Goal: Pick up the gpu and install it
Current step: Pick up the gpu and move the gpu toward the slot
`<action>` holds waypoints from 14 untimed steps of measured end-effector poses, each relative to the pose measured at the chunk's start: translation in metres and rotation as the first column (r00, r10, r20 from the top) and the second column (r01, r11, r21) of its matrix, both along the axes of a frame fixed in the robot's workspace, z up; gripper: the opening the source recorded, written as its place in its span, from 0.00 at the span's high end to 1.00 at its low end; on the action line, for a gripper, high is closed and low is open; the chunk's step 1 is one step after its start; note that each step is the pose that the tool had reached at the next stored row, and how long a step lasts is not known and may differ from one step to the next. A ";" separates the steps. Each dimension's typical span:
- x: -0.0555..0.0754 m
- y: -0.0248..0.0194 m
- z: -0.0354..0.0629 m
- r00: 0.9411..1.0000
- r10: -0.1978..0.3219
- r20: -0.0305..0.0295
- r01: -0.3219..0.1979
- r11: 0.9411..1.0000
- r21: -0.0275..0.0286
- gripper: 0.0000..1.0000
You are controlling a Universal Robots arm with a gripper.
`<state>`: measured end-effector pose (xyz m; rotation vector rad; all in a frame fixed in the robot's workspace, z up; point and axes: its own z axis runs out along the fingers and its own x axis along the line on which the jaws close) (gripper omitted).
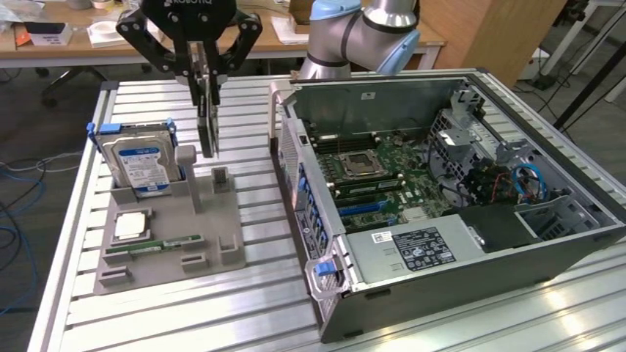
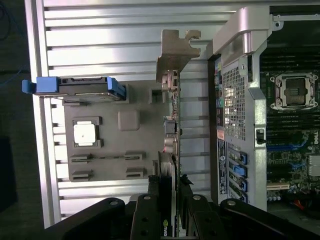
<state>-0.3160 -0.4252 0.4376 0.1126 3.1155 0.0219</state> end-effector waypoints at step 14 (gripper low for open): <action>0.016 0.0002 -0.0002 1.000 0.000 0.000 0.000 1.000 0.000 0.74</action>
